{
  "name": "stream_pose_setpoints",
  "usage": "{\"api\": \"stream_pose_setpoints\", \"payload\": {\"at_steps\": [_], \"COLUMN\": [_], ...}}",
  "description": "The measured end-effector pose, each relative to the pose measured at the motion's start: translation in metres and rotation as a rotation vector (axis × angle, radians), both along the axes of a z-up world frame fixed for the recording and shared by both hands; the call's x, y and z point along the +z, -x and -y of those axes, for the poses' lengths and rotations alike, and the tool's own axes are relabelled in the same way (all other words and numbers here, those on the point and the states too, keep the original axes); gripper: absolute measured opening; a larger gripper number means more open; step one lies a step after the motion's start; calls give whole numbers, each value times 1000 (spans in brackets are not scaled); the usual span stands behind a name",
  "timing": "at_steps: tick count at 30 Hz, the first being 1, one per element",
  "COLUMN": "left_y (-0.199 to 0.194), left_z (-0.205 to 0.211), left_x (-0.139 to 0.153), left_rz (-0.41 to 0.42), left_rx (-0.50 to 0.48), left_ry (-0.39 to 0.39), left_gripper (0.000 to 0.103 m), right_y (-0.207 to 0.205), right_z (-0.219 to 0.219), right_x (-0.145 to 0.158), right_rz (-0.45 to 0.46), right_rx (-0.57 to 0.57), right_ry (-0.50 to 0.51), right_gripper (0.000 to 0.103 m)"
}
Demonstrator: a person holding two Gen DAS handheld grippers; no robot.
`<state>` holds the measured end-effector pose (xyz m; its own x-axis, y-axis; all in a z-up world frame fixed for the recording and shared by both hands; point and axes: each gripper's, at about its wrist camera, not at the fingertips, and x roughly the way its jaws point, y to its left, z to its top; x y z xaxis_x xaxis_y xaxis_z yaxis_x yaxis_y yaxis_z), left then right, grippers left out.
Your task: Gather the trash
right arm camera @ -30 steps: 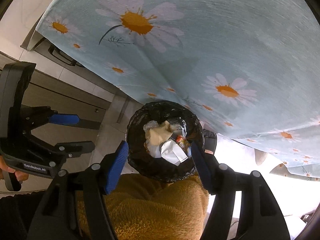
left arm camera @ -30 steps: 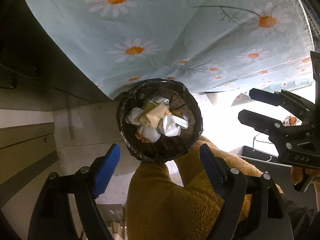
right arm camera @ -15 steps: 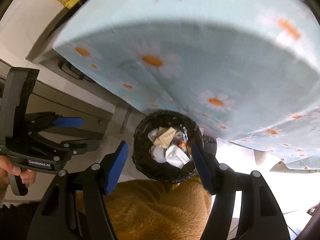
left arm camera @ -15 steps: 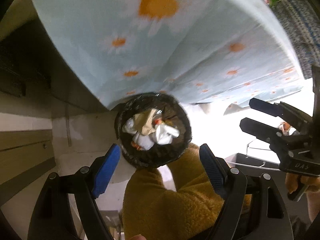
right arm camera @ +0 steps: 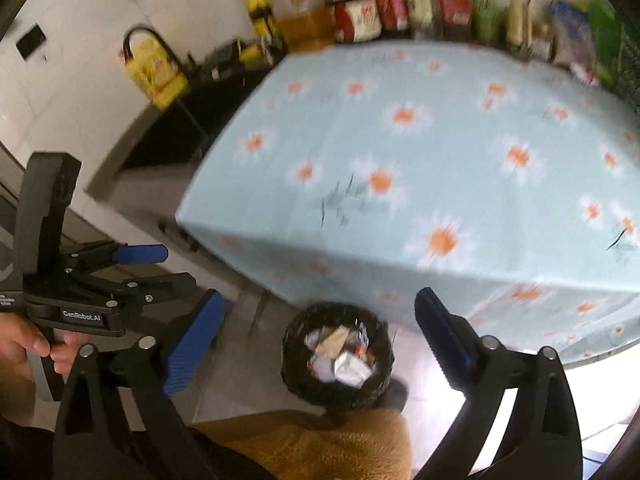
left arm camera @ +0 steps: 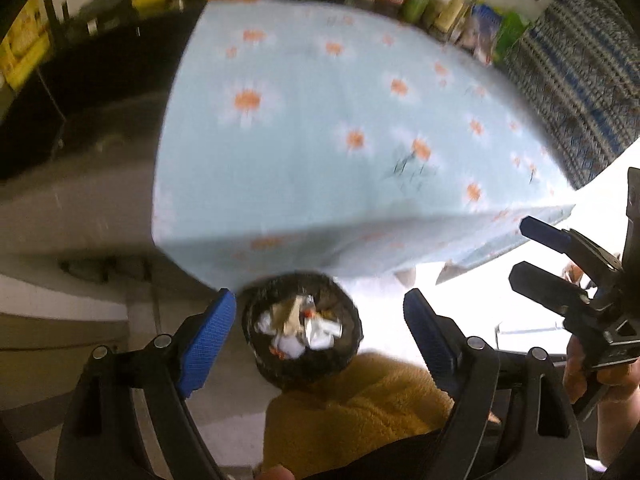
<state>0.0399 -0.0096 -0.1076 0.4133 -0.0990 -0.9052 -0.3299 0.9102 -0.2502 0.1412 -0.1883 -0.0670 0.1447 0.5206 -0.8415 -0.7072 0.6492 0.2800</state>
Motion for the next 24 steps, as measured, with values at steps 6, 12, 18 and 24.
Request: {"api": "stream_pose_setpoints", "payload": {"at_steps": [6,12,18,24], "left_y": [-16,-27,-33,-40], "left_z": [8,27,47,62], "left_x": [44,81,115,131], "left_rz": [62,115,171,215], "left_rx": [35,46,52,78], "left_ry": [-85,-136,-179,-227], "left_gripper": [84,93,93,96], "right_y": [-27,-45,-53,-57], "right_z": [18,37,58,79], "right_x": [44,81,97,106], "right_rz": [63,62,103,126], "right_rx": [-51,-48,-68,-81], "right_ry": [-56,-111,-117,-130], "right_gripper": [98,98,98,98]}}
